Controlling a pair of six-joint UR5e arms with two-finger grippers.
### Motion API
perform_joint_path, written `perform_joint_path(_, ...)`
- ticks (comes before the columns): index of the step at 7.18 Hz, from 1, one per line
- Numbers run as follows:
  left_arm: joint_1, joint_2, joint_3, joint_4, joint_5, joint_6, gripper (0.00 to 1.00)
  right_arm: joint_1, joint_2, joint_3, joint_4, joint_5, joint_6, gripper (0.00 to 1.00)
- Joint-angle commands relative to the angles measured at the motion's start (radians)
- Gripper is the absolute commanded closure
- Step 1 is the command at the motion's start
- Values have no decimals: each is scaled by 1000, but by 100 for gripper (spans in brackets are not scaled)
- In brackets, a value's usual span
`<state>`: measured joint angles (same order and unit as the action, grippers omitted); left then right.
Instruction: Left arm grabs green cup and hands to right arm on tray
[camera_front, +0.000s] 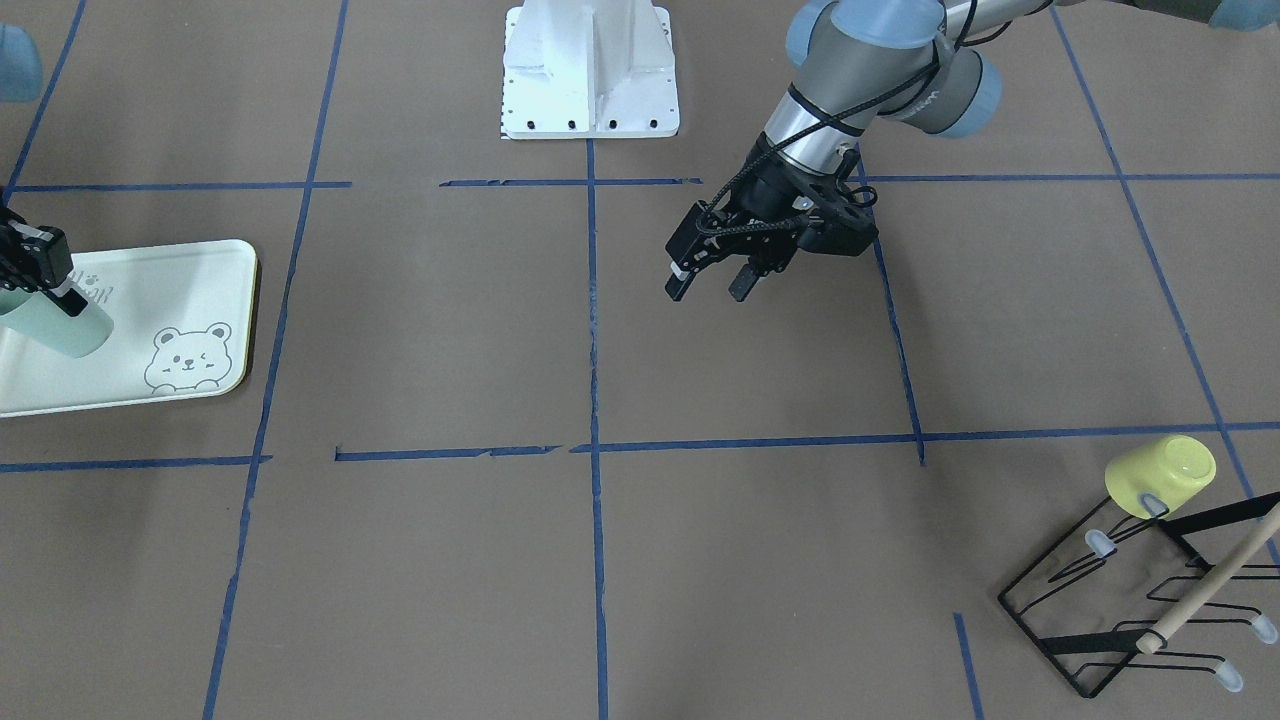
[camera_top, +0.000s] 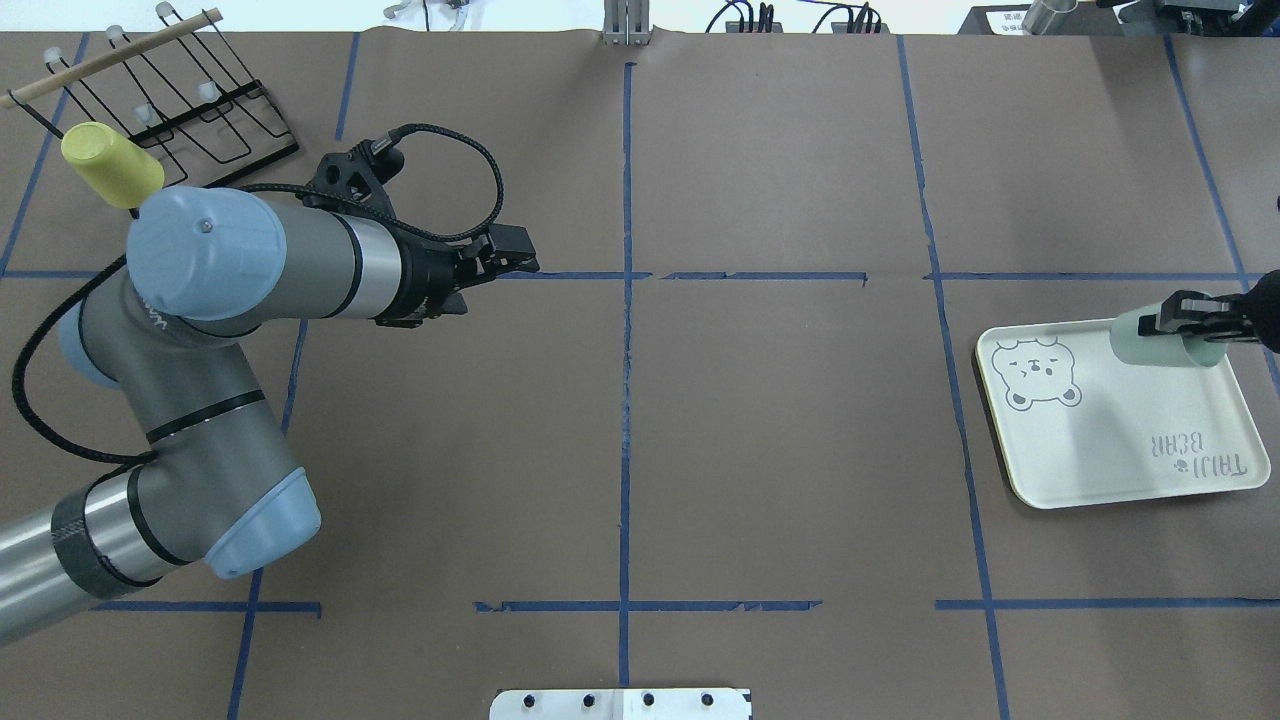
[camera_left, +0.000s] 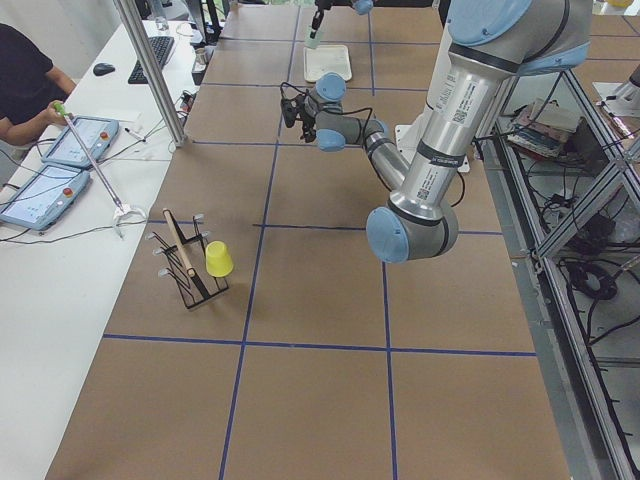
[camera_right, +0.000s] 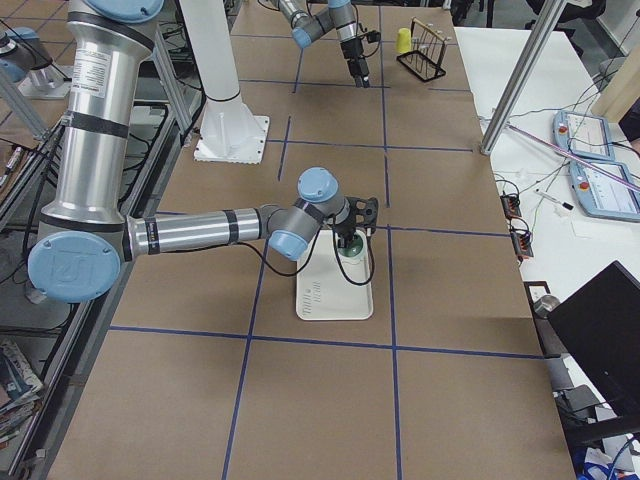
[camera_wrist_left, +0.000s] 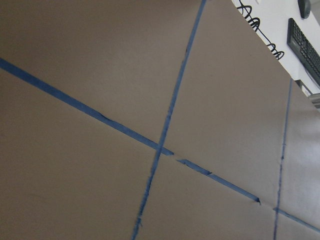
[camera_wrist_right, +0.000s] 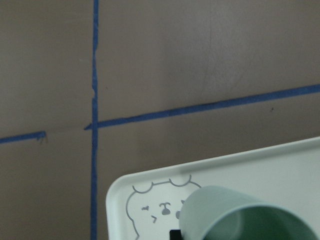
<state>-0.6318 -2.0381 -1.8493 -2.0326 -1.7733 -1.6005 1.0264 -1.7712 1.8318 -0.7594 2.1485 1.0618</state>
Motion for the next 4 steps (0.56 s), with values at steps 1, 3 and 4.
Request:
perform_joint_path(1, -16, 2, -120, 284, 0, 143, 0, -80, -4, 1, -150, 1, -131, 100)
perform_joint_path(3, -16, 2, -134, 325, 0, 175, 0, -58, 10, 9, -294, -4, -268, 100)
perform_joint_path(4, -17, 2, -134, 325, 0, 175, 0, -68, 19, 9, -302, -6, -269, 100)
